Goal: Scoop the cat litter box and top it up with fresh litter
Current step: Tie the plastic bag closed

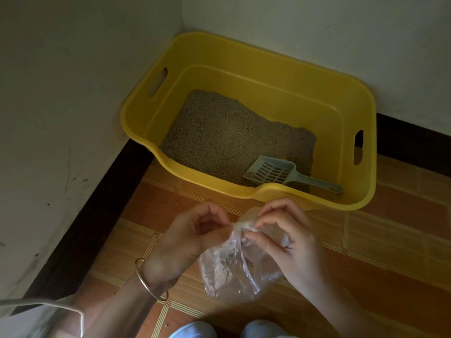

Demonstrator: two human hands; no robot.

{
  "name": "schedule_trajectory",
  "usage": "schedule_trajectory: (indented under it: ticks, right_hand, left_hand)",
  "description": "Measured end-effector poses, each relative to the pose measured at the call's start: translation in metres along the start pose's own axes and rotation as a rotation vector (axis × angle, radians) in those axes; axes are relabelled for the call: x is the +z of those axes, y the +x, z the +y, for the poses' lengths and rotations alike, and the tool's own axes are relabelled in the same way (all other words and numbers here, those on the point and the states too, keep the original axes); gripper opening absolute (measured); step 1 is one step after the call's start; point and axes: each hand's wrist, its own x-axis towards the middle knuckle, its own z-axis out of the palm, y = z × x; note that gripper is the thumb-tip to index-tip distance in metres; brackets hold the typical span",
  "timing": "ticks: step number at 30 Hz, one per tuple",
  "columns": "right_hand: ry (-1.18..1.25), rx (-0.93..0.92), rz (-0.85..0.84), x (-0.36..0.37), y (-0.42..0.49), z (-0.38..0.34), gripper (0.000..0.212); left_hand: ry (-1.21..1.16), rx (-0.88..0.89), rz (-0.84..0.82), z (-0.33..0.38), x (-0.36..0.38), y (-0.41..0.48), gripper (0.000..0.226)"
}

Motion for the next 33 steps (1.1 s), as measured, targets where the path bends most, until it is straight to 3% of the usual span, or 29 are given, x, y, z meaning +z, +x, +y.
schedule_trajectory:
  ticks: [7, 12, 17, 21, 27, 33]
  right_hand:
    - [0.071, 0.191, 0.016, -0.004, -0.017, 0.011, 0.012]
    - [0.247, 0.437, 0.017, -0.005, -0.033, 0.025, 0.014]
    - [0.286, 0.605, 0.058, -0.005, -0.042, 0.034, 0.023]
    - [0.31, 0.754, 0.091, -0.008, -0.052, 0.052, 0.008]
    - [0.236, 0.85, 0.085, -0.014, -0.064, 0.069, 0.011]
    - [0.247, 0.868, 0.114, -0.019, -0.058, 0.058, 0.006]
  left_hand:
    - [-0.143, 0.02, 0.213, -0.006, -0.016, -0.003, 0.02]
    - [-0.297, -0.058, 0.318, -0.02, -0.027, -0.003, 0.051]
    - [-0.339, -0.103, 0.455, -0.031, -0.03, 0.001, 0.018]
    - [-0.351, -0.142, 0.555, -0.043, -0.04, 0.006, 0.016]
    - [-0.317, -0.177, 0.651, -0.062, -0.053, 0.011, 0.023]
    - [-0.118, -0.105, 0.553, -0.052, -0.05, 0.008, 0.015]
